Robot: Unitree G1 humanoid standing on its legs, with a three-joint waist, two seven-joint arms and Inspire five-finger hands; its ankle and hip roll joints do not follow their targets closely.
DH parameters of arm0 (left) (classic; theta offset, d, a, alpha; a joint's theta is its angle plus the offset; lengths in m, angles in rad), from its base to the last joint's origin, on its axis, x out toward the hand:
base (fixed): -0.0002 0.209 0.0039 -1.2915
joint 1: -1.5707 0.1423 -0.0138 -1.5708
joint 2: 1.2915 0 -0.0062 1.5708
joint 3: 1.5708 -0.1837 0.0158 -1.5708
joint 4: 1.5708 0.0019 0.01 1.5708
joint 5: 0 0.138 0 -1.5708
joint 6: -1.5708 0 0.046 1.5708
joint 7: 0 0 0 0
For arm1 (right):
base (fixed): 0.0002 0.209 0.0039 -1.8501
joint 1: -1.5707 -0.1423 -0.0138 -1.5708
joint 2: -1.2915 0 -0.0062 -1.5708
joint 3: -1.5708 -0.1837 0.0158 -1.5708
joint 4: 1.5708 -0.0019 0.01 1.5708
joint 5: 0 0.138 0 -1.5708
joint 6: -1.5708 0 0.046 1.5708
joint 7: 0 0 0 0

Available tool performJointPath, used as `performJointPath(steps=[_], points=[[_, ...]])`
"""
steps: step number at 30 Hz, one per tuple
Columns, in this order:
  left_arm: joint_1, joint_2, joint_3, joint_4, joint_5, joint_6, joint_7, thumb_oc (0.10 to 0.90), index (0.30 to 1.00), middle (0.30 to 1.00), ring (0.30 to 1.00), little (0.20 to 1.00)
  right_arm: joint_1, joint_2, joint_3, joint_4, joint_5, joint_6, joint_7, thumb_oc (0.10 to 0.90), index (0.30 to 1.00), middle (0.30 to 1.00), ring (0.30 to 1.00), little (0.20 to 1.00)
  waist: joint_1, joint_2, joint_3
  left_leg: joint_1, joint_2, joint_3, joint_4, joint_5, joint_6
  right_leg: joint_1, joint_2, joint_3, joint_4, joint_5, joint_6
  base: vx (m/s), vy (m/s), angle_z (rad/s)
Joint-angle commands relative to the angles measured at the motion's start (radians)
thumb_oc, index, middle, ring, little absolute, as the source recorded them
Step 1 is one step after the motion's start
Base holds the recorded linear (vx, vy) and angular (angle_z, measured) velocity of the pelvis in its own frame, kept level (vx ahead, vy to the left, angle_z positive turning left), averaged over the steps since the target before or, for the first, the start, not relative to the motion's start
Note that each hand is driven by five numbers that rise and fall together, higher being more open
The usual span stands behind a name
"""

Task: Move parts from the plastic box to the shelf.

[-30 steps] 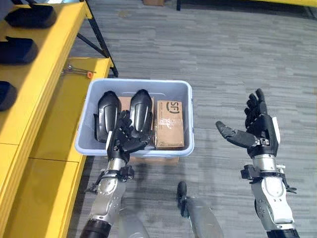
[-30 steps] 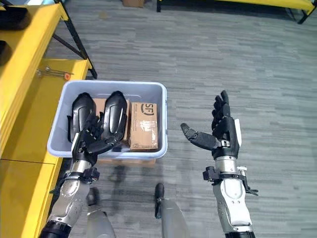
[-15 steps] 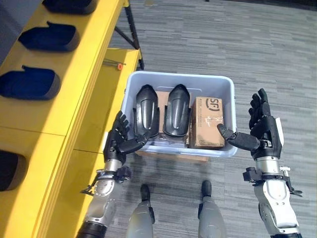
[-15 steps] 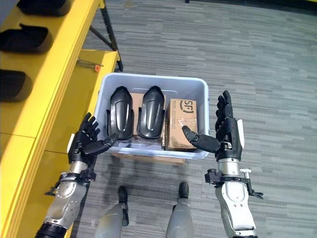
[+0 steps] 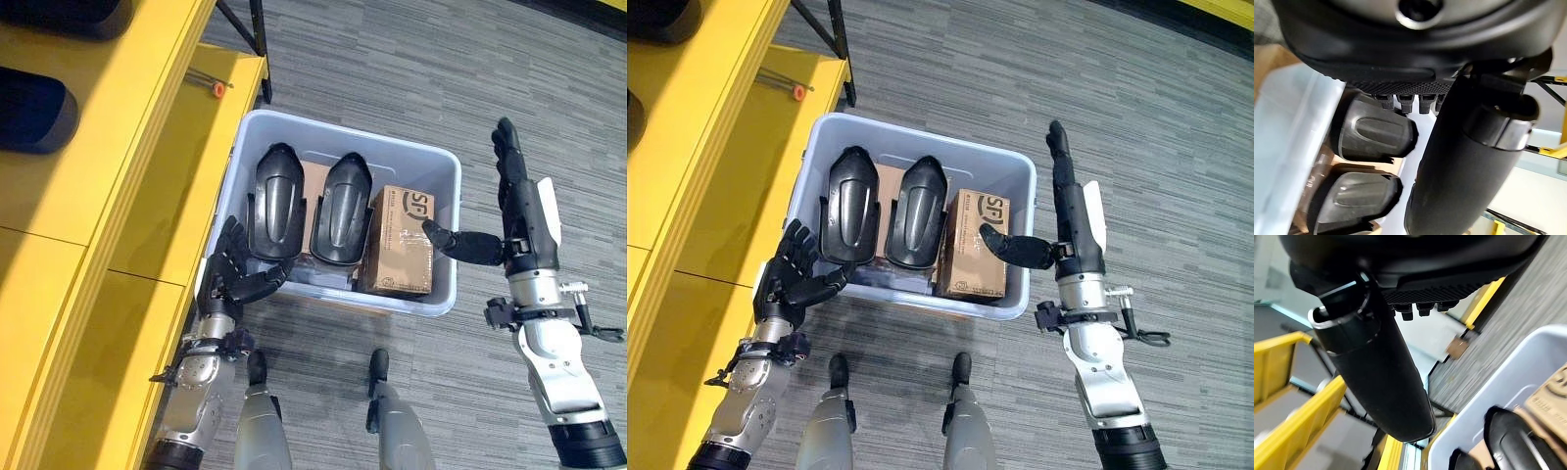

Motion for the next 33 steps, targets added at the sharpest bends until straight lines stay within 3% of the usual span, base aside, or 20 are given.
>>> performJointPath(steps=[1, 7, 17, 22, 33], points=[[-0.053, 0.023, 0.022, -0.137, 0.007, -0.081, 0.007, 0.900, 1.000, 1.000, 1.000, 1.000, -0.146, -0.016, 0.003, -0.018, -0.063, -0.043, -0.038, 0.900, 1.000, 1.000, 1.000, 1.000, 0.038, -0.006, -0.001, 0.012, 0.024, 0.051, -0.041, 0.008, 0.049, 0.102, -0.065, -0.050, 0.099, -0.117, 0.015, -0.01, -0.009, 0.04], [-0.075, 0.008, 0.004, -0.130, 0.024, -0.078, 0.040, 0.900, 1.000, 1.000, 1.000, 1.000, -0.242, 0.040, 0.100, 0.054, -0.139, 0.002, -0.054, 0.900, 1.000, 1.000, 1.000, 1.000, 0.065, 0.003, 0.033, -0.012, 0.019, 0.040, -0.043, 0.013, 0.053, 0.089, -0.065, -0.063, 0.097, -0.117, 0.011, -0.01, -0.001, 0.06], [-0.103, -0.003, -0.004, -0.104, 0.058, -0.078, 0.098, 0.900, 1.000, 1.000, 1.000, 1.000, -0.282, 0.119, 0.165, 0.107, -0.171, 0.029, -0.068, 0.900, 1.000, 1.000, 1.000, 1.000, 0.078, 0.017, 0.072, -0.048, 0.006, 0.036, -0.037, 0.014, 0.059, 0.067, -0.072, -0.074, 0.089, -0.104, 0.012, -0.01, 0.006, 0.06], [-0.119, -0.004, -0.014, -0.101, 0.070, -0.077, 0.111, 0.900, 1.000, 1.000, 1.000, 1.000, -0.297, 0.133, 0.178, 0.124, -0.178, 0.037, -0.078, 0.900, 1.000, 1.000, 1.000, 1.000, 0.079, 0.021, 0.088, -0.065, 0.000, 0.034, -0.030, 0.012, 0.062, 0.059, -0.076, -0.075, 0.087, -0.096, 0.013, 0.00, 0.000, 0.00], [-0.162, -0.009, -0.039, -0.109, 0.090, -0.085, 0.156, 0.900, 1.000, 1.000, 1.000, 1.000, -0.342, 0.139, 0.205, 0.190, -0.321, 0.084, -0.138, 0.900, 1.000, 1.000, 1.000, 1.000, 0.080, 0.041, 0.131, -0.132, -0.020, 0.032, -0.007, 0.004, 0.070, 0.019, -0.089, -0.083, 0.076, -0.072, 0.017, -0.01, 0.019, 0.03]])
